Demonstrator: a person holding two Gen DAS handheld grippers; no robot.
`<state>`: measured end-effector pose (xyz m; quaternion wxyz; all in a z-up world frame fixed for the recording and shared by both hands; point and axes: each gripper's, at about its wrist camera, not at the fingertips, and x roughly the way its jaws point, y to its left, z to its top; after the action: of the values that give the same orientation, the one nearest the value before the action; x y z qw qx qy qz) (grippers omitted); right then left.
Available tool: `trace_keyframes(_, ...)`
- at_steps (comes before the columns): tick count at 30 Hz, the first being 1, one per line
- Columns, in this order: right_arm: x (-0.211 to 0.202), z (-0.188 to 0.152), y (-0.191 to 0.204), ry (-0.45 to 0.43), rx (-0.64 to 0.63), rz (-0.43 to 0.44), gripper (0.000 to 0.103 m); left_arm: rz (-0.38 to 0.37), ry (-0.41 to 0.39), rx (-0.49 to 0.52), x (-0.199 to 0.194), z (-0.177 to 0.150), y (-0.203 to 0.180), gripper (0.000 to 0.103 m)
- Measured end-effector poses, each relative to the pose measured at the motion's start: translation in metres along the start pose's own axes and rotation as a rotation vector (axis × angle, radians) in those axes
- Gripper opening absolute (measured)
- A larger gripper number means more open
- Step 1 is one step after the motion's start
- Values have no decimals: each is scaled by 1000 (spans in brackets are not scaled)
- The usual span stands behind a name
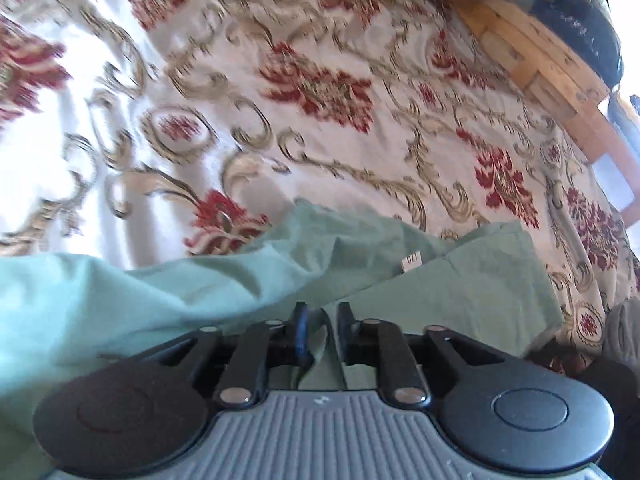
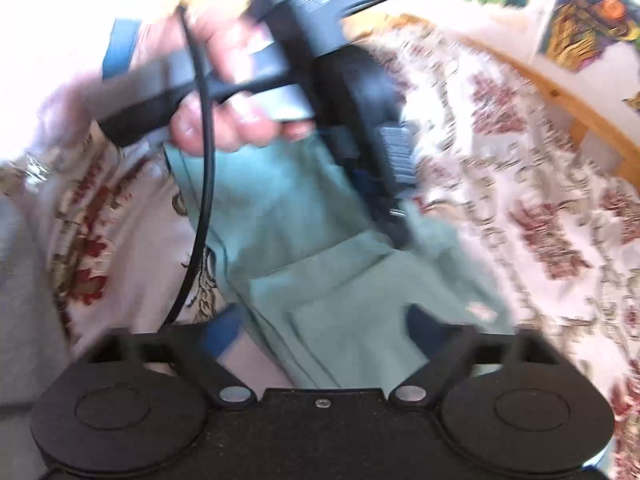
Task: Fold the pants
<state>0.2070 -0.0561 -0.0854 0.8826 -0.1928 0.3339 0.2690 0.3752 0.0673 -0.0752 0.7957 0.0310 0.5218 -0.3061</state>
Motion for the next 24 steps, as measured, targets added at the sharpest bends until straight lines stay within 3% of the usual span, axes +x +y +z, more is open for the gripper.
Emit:
trace_keyframes(2,-24,-7,-14,-18,7,-50,99,28,-49,3,-15,-5,-8,43)
trace_keyframes(6,-66,-28,-56,3,56,-206,99,-29,-108,-12,-36,-21,-33,43)
trace_keyframes(8,-79,-43,-77,9,101,-247,98,-109,-89,-40,-30,-27,-44,45)
trace_keyframes(10,-81,-58,-102,19,195,-239,91,-140,-44,-48,-15,-33,-57,45)
trace_keyframes(13,-63,-82,-138,51,361,-143,76,-88,72,-82,18,-42,-63,45)
trace_keyframes(16,-29,-109,-147,209,350,-158,64,-15,117,-59,30,-50,-61,35)
trace_keyframes(18,-29,-121,-146,217,362,-166,65,-10,112,-95,21,-48,-56,38)
trace_keyframes(20,-43,-118,-142,185,375,-163,72,15,92,-122,8,-51,-52,51)
trace_keyframes(24,-53,-84,-115,89,283,-199,90,178,12,-166,-32,-62,-51,64)
